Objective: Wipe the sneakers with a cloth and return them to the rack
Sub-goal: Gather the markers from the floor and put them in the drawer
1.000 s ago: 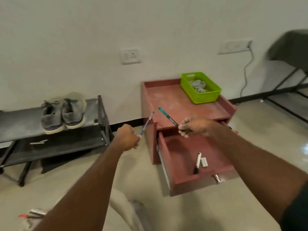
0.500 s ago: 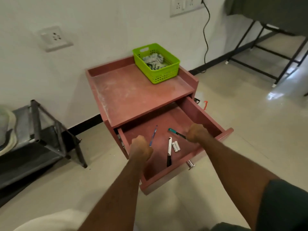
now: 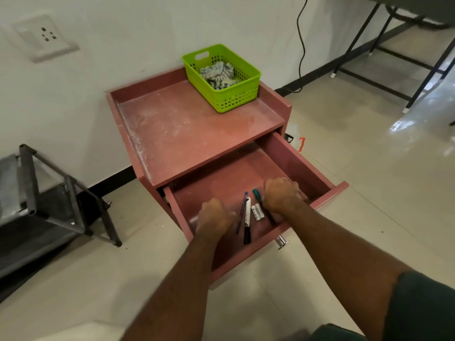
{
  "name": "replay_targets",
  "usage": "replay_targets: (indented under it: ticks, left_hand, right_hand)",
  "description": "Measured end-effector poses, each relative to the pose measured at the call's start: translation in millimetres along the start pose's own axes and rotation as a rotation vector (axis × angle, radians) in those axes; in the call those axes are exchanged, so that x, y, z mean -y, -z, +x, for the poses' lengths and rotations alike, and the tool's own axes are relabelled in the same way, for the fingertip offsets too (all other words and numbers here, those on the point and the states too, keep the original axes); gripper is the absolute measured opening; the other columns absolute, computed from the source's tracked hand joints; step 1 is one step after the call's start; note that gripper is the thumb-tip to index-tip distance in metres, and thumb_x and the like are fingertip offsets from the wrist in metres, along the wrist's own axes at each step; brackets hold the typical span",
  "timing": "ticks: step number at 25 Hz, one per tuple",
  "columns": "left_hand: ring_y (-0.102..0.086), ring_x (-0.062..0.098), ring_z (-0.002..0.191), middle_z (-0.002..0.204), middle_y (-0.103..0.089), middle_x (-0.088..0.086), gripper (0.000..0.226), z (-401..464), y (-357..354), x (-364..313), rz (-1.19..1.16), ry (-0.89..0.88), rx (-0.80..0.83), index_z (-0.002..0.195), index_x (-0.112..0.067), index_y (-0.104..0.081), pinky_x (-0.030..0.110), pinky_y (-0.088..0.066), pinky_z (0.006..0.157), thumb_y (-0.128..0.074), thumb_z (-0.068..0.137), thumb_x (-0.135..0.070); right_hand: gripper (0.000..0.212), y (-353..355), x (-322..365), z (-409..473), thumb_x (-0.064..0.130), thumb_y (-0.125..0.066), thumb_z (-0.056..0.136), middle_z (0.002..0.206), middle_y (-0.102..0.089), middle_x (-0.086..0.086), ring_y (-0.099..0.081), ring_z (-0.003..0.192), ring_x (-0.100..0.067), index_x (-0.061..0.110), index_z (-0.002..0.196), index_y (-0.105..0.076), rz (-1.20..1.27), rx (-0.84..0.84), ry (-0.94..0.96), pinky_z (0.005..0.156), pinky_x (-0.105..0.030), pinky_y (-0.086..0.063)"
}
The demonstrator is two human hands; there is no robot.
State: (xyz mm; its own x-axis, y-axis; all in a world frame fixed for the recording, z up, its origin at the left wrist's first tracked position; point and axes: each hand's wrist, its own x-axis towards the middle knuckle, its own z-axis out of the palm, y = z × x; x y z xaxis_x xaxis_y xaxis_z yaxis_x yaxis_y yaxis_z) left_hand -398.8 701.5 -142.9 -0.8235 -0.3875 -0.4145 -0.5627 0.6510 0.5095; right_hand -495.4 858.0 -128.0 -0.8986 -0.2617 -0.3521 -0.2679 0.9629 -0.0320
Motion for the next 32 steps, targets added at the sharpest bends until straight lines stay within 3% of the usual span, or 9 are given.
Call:
replay_targets:
  ticks: [4, 8, 14, 20, 24, 27, 30, 32]
  left_hand:
    - [-0.056, 0.026, 0.125, 0.139, -0.056, 0.006, 0.066, -16, 64, 12, 0.052, -0.178, -0.071, 0.148, -0.019, -0.045, 0.039, -0.047, 0.106, -0.068, 0.089, -0.039]
    - [-0.061, 0.028, 0.119, 0.128, -0.065, 0.007, 0.053, -53, 145, 42, 0.072, -0.144, -0.256, 0.137, -0.022, -0.053, 0.044, -0.051, 0.1, -0.064, 0.089, -0.039]
    - [-0.054, 0.027, 0.128, 0.142, -0.056, 0.005, 0.057, -137, 259, 138, 0.179, -0.057, -0.503, 0.144, -0.021, -0.048, 0.041, -0.046, 0.107, -0.063, 0.093, -0.038]
    - [-0.043, 0.023, 0.14, 0.156, -0.042, 0.001, 0.06, -228, 319, 286, 0.243, 0.16, -0.624, 0.15, -0.02, -0.04, 0.043, -0.041, 0.112, -0.061, 0.095, -0.035]
    - [-0.047, 0.024, 0.137, 0.154, -0.045, 0.002, 0.061, -277, 320, 398, 0.145, 0.371, -0.664, 0.149, -0.019, -0.042, 0.045, -0.044, 0.109, -0.064, 0.094, -0.034]
    - [-0.051, 0.027, 0.132, 0.147, -0.052, 0.004, 0.057, -303, 290, 497, 0.07, 0.572, -0.668, 0.145, -0.018, -0.046, 0.042, -0.045, 0.104, -0.065, 0.094, -0.033]
    - [-0.047, 0.025, 0.136, 0.149, -0.05, 0.004, 0.06, -313, 235, 581, -0.016, 0.753, -0.536, 0.149, -0.02, -0.042, 0.04, -0.044, 0.106, -0.063, 0.095, -0.035]
    - [-0.051, 0.027, 0.131, 0.14, -0.057, 0.008, 0.058, -309, 205, 615, -0.121, 0.858, -0.511, 0.147, -0.021, -0.046, 0.04, -0.047, 0.102, -0.064, 0.094, -0.034]
  right_hand:
    - [0.045, 33, 31, -4, 0.037, -0.055, 0.093, 0.127, -0.06, -0.009, -0.053, 0.119, -0.031, 0.014, 0.131, -0.047, 0.081, -0.252, 0.255, 0.098, -0.043, -0.044]
    - [0.053, 59, 91, -18, 0.033, -0.058, 0.087, 0.141, -0.052, -0.013, -0.05, 0.128, -0.032, 0.009, 0.133, -0.047, 0.097, -0.423, 0.367, 0.102, -0.042, -0.044]
    - [0.056, 97, 232, -88, 0.025, -0.056, 0.089, 0.152, -0.043, -0.014, -0.043, 0.138, -0.029, 0.006, 0.14, -0.042, 0.061, -0.575, 0.697, 0.111, -0.043, -0.037]
    - [0.056, 88, 403, -169, 0.023, -0.059, 0.086, 0.146, -0.048, -0.011, -0.048, 0.13, -0.027, 0.01, 0.137, -0.042, 0.041, -0.494, 0.98, 0.105, -0.042, -0.043]
    - [0.055, 26, 512, -226, 0.025, -0.058, 0.086, 0.149, -0.045, -0.009, -0.045, 0.135, -0.025, 0.013, 0.138, -0.043, 0.036, -0.382, 1.147, 0.107, -0.042, -0.042]
    - [0.046, -58, 570, -265, 0.016, -0.055, 0.085, 0.14, -0.054, -0.008, -0.052, 0.127, -0.027, 0.014, 0.131, -0.048, 0.065, -0.159, 1.216, 0.102, -0.039, -0.045]
    - [0.038, -133, 610, -284, 0.012, -0.056, 0.086, 0.121, -0.062, -0.008, -0.06, 0.111, -0.03, 0.017, 0.123, -0.049, -0.131, 0.025, 1.263, 0.09, -0.039, -0.047]
    - [0.039, -169, 628, -282, 0.012, -0.061, 0.083, 0.115, -0.064, -0.009, -0.061, 0.108, -0.031, 0.018, 0.12, -0.05, -0.209, 0.111, 1.283, 0.089, -0.04, -0.047]
